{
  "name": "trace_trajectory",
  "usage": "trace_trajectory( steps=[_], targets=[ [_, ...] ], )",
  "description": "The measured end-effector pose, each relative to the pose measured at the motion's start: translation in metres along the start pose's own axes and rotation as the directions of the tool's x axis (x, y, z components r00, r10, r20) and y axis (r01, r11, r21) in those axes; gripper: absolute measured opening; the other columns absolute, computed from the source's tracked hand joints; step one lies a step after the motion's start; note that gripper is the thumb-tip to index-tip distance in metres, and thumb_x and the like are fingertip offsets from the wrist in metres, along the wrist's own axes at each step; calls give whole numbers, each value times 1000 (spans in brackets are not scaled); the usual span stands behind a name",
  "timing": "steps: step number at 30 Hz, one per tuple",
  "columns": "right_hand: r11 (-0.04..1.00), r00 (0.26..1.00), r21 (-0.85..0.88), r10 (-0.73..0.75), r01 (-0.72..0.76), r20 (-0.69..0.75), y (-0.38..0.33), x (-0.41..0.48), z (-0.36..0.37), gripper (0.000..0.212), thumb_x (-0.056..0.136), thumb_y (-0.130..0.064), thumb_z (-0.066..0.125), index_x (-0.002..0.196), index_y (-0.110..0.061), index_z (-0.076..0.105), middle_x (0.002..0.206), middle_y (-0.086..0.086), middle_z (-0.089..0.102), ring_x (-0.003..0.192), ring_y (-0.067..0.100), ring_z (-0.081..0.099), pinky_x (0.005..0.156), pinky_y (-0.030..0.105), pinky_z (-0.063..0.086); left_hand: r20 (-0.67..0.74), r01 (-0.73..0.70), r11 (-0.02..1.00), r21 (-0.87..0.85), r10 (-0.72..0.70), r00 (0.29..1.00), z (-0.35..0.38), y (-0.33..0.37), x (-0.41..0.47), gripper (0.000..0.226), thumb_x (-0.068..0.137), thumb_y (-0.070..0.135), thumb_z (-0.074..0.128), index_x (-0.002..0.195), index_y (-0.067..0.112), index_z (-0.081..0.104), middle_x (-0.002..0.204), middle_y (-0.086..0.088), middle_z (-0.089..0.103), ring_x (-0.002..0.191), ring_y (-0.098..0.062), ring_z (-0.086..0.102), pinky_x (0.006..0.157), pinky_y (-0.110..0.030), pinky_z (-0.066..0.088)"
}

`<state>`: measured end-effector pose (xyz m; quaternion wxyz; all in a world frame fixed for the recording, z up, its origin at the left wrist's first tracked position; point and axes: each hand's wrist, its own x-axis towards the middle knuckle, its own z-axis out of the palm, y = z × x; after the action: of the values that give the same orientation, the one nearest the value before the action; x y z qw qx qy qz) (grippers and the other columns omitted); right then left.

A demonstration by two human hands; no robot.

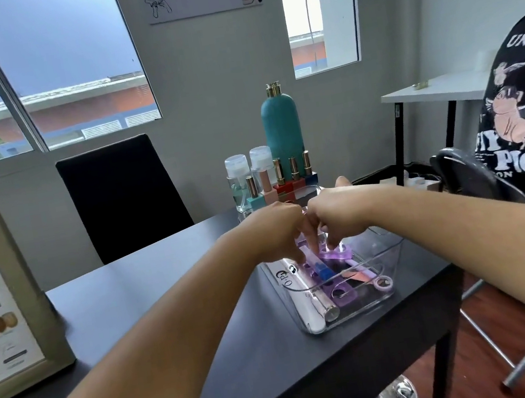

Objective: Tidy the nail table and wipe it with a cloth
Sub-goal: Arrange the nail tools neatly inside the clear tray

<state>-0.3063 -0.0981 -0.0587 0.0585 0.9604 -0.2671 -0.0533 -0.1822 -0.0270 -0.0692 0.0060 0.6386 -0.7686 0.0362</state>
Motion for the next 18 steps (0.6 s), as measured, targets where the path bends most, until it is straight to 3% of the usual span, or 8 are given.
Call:
trace_trajectory(
  steps=[4, 8, 12, 15, 18],
  targets=[
    [999, 1000, -31, -15, 14, -28, -1, 3, 1, 28, 79, -27, 74, 105, -23, 66, 84, -10, 52, 89, 16, 42, 81, 40, 23, 19, 21, 998, -58, -20, 1000, 0, -2, -1, 32, 71, 32, 78, 103, 33, 71, 109, 5, 60, 97, -14, 50, 83, -33, 49],
    [998, 999, -43, -40, 39, -35, -1, 2, 1, 23, 80, -28, 72, 103, -24, 68, 88, -9, 62, 86, 15, 39, 80, 40, 20, -6, 2, 998, -67, -3, 1000, -3, -6, -4, 29, 72, 31, 77, 100, 37, 70, 103, 6, 60, 90, -10, 49, 77, -30, 48],
    [999, 998, 3, -49, 49, -34, 1, -2, -2, 5, 81, -24, 71, 85, -26, 68, 69, -18, 50, 83, 12, 38, 93, 47, 23, -67, 25, 999, 29, -23, 997, -15, -20, -10, 27, 73, 36, 76, 100, 40, 69, 88, 13, 52, 86, -8, 46, 72, -26, 42],
    [999, 996, 32, -30, 32, -79, 4, -6, -6, 7, 83, -21, 70, 80, -26, 65, 63, -16, 46, 71, 6, 35, 100, 51, 19, -73, 60, 992, 111, -52, 996, -21, -29, -11, 27, 75, 35, 75, 101, 40, 68, 78, 21, 37, 84, -5, 38, 68, -22, 31],
    [998, 995, 56, -26, 31, -95, 10, -11, -9, 6, 85, -20, 68, 83, -25, 68, 60, -18, 40, 72, 8, 36, 97, 48, 20, -17, 73, 982, 173, -71, 997, -20, -30, -10, 27, 77, 31, 73, 102, 41, 68, 79, 20, 35, 86, -6, 36, 72, -23, 34]
  ],
)
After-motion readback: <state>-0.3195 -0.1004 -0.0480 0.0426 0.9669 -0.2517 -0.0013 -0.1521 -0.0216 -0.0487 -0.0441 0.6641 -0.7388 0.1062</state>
